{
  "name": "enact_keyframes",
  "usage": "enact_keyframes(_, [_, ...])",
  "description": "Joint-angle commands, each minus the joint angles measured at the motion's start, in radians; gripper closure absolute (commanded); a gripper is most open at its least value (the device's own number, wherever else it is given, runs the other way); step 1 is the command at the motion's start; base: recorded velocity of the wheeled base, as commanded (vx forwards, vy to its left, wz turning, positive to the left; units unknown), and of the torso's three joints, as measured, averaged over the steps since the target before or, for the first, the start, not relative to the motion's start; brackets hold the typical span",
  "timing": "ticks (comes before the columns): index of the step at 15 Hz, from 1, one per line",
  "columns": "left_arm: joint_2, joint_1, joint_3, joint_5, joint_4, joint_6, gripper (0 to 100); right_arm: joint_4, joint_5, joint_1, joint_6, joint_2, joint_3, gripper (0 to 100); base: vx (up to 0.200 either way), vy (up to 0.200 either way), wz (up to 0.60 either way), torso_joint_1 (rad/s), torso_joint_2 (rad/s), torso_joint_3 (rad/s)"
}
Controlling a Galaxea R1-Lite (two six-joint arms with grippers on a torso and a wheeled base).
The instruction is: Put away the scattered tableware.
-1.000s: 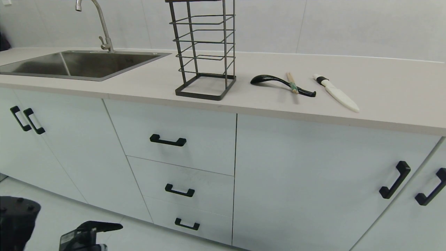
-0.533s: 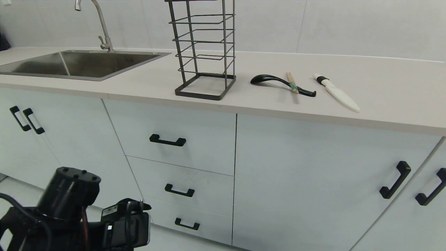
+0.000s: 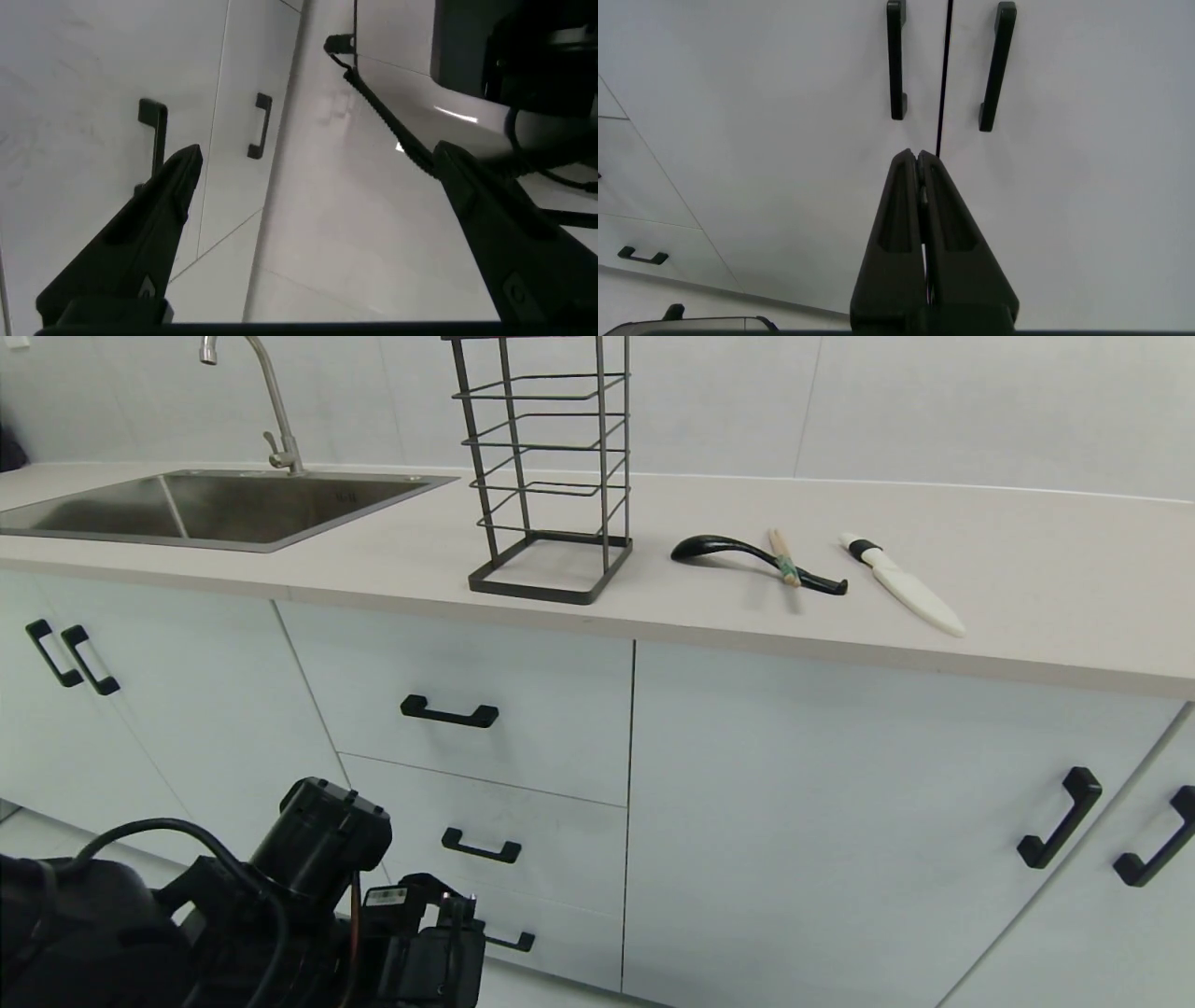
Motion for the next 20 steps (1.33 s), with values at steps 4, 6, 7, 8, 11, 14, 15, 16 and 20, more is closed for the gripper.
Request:
enact_keyframes(4, [0.103, 0.041, -0.08, 0.077, -0.003, 0.013, 0, 0.0, 0.0, 0.0, 0.0, 0.001, 0.0, 100, 0.0, 0.0, 0.0, 0.0, 0.0, 0.0])
enact_keyframes(6, [0.17, 0.039, -0.135, 0.102, -0.02, 0.013, 0, 0.0, 0.0, 0.0, 0.0, 0.001, 0.0, 100, 0.0, 0.0, 0.0, 0.0, 0.0, 0.0])
enact_keyframes(7, [0.193, 0.041, -0.151, 0.105, -0.032, 0.013, 0, 0.001, 0.0, 0.0, 0.0, 0.001, 0.0, 100, 0.0, 0.0, 0.0, 0.0, 0.0, 0.0])
enact_keyframes(8, [0.216, 0.042, -0.157, 0.108, -0.052, 0.01, 0, 0.0, 0.0, 0.0, 0.0, 0.001, 0.0, 100, 0.0, 0.0, 0.0, 0.0, 0.0, 0.0])
enact_keyframes(11, [0.248, 0.047, -0.161, 0.123, -0.064, 0.008, 0, 0.0, 0.0, 0.0, 0.0, 0.001, 0.0, 100, 0.0, 0.0, 0.0, 0.0, 0.0, 0.0])
enact_keyframes(14, [0.273, 0.048, -0.181, 0.123, -0.072, 0.008, 0, 0.0, 0.0, 0.0, 0.0, 0.001, 0.0, 100, 0.0, 0.0, 0.0, 0.0, 0.0, 0.0])
enact_keyframes(15, [0.279, 0.051, -0.18, 0.122, -0.077, 0.007, 0, 0.0, 0.0, 0.0, 0.001, 0.001, 0.0, 100, 0.0, 0.0, 0.0, 0.0, 0.0, 0.0])
enact_keyframes(16, [0.285, 0.057, -0.181, 0.122, -0.078, 0.008, 0, 0.0, 0.0, 0.0, 0.0, 0.001, 0.0, 100, 0.0, 0.0, 0.0, 0.0, 0.0, 0.0])
enact_keyframes(20, [0.345, 0.062, -0.18, 0.122, -0.138, 0.011, 0, 0.001, 0.0, 0.0, 0.0, 0.001, 0.0, 100, 0.0, 0.0, 0.0, 0.0, 0.0, 0.0])
